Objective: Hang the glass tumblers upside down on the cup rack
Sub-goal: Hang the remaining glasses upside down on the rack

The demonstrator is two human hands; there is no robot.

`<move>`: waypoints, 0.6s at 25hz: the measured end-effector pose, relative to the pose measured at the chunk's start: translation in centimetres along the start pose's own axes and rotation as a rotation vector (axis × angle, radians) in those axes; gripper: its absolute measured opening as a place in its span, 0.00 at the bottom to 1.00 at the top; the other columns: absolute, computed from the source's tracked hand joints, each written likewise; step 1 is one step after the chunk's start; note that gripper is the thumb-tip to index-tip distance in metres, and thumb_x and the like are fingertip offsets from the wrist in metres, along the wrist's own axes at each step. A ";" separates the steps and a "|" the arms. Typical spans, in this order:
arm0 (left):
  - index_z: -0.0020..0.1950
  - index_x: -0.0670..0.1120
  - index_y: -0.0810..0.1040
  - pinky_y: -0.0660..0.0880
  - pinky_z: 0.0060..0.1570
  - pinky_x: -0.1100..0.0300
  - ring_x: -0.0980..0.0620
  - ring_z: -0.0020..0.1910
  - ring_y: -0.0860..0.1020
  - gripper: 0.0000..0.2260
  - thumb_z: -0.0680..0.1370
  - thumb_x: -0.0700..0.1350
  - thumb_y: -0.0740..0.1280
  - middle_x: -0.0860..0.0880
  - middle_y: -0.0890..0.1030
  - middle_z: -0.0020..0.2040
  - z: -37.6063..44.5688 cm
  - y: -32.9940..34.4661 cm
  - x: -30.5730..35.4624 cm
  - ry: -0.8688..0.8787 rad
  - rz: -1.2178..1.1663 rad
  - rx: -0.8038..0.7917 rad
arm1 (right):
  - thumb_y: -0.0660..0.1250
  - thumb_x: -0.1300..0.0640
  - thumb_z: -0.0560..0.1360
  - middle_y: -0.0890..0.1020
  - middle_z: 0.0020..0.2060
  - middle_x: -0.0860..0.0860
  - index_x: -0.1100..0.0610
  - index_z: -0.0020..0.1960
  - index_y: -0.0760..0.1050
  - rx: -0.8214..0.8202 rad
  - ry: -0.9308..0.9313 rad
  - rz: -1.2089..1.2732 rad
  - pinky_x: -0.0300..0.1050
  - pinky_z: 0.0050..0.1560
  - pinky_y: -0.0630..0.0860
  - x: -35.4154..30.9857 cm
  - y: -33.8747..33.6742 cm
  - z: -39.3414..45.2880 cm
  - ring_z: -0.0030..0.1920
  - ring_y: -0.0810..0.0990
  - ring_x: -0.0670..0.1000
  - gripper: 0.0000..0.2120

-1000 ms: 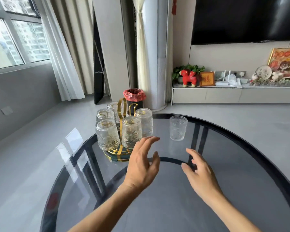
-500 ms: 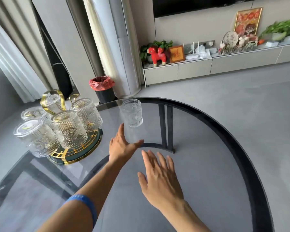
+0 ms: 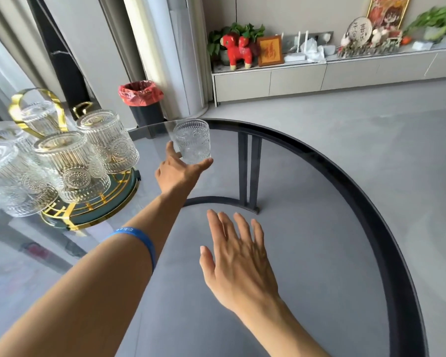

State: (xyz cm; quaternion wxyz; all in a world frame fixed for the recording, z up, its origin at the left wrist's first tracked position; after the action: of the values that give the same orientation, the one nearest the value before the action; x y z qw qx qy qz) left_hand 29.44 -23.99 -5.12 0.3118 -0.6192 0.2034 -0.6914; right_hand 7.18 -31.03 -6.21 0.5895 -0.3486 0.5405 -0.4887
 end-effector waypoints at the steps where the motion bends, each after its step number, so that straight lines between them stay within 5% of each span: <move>1: 0.74 0.54 0.63 0.68 0.65 0.46 0.42 0.66 0.76 0.45 0.62 0.71 0.70 0.50 0.80 0.66 0.0 0.2 0.1 0.016 0.001 0.016 | 0.52 0.44 0.79 0.68 0.73 0.55 0.54 0.77 0.56 -0.002 0.003 0.000 0.65 0.73 0.53 0.2 -0.1 0.0 0.73 0.63 0.62 0.29; 9: 0.57 0.53 0.71 0.76 0.57 0.49 0.46 0.53 0.80 0.33 0.58 0.64 0.75 0.53 0.79 0.49 -0.7 -0.6 -0.3 0.070 -0.170 0.011 | 0.49 0.43 0.78 0.70 0.72 0.53 0.53 0.76 0.57 0.017 -0.008 -0.011 0.63 0.72 0.55 0.2 -0.2 0.2 0.73 0.63 0.60 0.29; 15: 0.52 0.56 0.70 0.70 0.43 0.75 0.64 0.46 0.79 0.27 0.61 0.53 0.82 0.59 0.80 0.48 -4.2 -2.7 -1.1 0.123 -0.384 -0.186 | 0.50 0.43 0.76 0.71 0.70 0.50 0.54 0.75 0.58 0.029 -0.008 -0.036 0.59 0.70 0.58 0.4 -0.2 0.3 0.71 0.64 0.57 0.30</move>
State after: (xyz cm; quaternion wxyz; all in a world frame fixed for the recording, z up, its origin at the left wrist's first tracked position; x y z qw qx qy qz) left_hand 24.88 -21.73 -4.71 0.1032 -0.6292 0.1634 -0.7528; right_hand 7.36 -31.51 -6.10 0.5877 -0.3515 0.5246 -0.5058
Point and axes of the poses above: each hand's wrist, its own z-axis towards the middle knuckle, its own y-axis out of the palm, x = y × z, the point moved 2 cm from there along z, towards the middle knuckle
